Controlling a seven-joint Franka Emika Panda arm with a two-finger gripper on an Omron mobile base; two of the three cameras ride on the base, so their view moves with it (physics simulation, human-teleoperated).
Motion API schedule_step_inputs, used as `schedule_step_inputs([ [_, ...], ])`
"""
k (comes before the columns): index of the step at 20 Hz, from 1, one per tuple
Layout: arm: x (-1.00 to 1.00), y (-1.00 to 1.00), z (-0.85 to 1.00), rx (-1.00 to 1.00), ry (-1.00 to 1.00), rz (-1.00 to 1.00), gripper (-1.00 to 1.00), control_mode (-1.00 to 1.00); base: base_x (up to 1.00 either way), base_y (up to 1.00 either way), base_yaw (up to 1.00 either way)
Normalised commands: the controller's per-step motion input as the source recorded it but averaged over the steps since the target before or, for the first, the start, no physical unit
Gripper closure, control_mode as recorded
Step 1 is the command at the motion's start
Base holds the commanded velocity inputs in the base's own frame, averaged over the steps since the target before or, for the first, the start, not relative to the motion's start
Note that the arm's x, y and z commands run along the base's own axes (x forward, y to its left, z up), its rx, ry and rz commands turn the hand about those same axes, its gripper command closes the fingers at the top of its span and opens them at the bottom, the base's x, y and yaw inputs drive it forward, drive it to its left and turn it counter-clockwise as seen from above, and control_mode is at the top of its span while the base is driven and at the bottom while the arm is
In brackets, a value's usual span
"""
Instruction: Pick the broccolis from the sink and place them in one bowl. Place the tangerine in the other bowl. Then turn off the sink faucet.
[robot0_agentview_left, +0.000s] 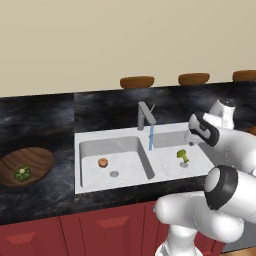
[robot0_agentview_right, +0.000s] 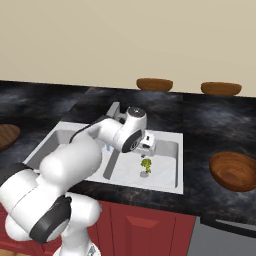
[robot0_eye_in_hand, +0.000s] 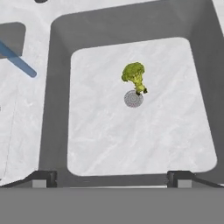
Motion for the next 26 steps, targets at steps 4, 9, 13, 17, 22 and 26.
schedule_step_inputs([
  [4, 0.37, -0.01, -0.34, 0.0, 0.01, 0.0, -1.0, -1.0, 0.0, 0.0, 0.0],
  [9, 0.29, -0.04, -0.32, 0.0, 0.03, 0.0, -1.0, -1.0, 0.0, 0.0, 0.0],
  [13, 0.21, -0.06, -0.39, 0.0, 0.02, 0.0, -1.0, -1.0, 0.0, 0.0, 0.0],
  [17, 0.2, -0.1, -0.33, 0.0, 0.01, 0.0, -1.0, -1.0, 0.0, 0.0, 0.0],
  [22, 0.26, -0.09, -0.26, 0.0, 0.0, 0.0, -1.0, -1.0, 0.0, 0.0, 0.0],
  [26, 0.37, -0.15, -0.2, 0.02, 0.0, 0.02, -1.0, -1.0, 0.0, 0.0, 0.0],
])
